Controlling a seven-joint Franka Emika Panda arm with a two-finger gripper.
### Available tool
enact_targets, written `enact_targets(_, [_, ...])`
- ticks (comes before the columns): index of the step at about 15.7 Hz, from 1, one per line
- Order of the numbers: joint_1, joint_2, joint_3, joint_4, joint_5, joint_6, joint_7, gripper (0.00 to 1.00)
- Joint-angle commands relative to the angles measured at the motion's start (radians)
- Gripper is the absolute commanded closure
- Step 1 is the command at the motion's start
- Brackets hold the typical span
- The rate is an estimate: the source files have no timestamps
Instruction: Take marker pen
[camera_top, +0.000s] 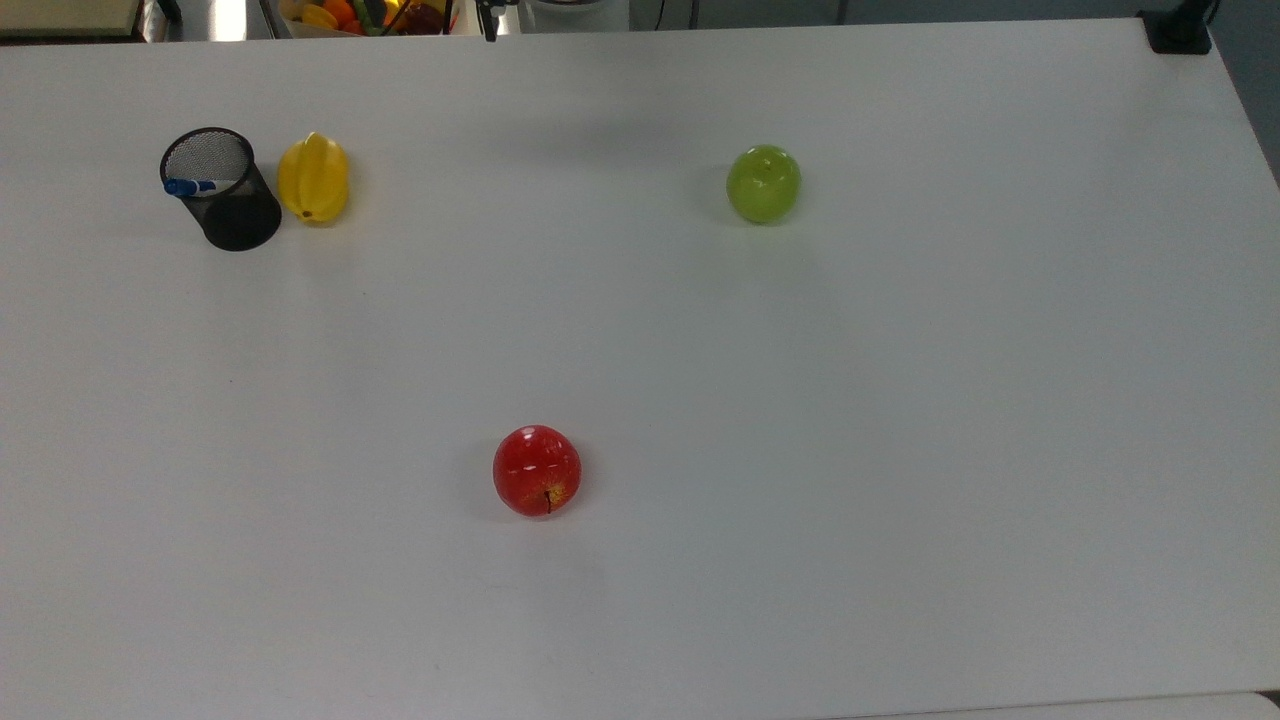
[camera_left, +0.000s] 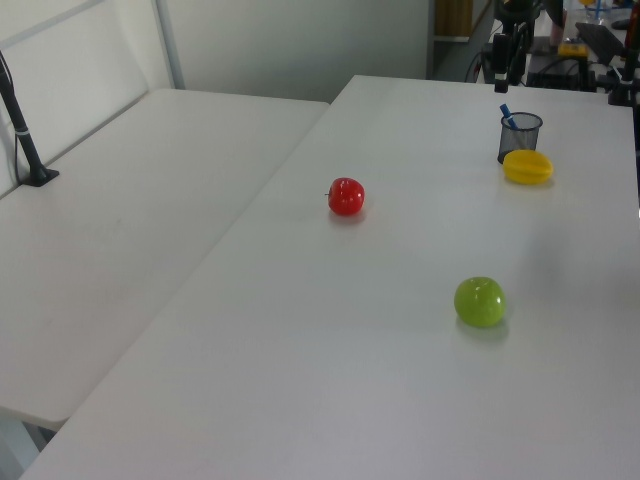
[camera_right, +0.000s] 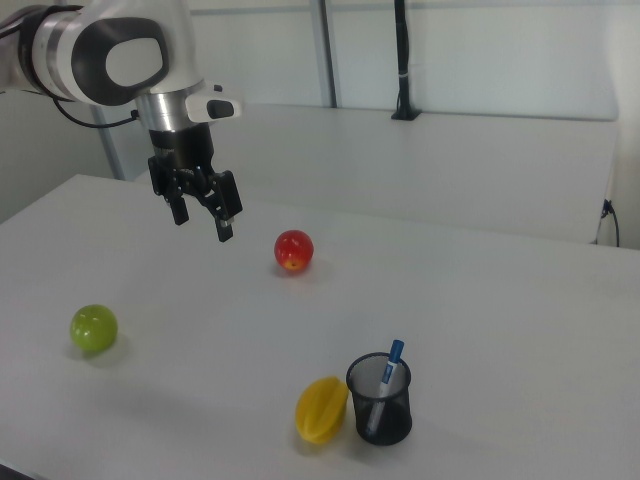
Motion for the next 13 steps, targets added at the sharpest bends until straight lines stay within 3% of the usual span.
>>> enact_targets(1, [-0.008, -0.019, 0.005, -0.002, -0.017, -0.026, 0.007, 0.0])
enact_targets(13, [-0.036, -0.015, -0.009, -0.001, -0.018, -0.012, 0.005, 0.0])
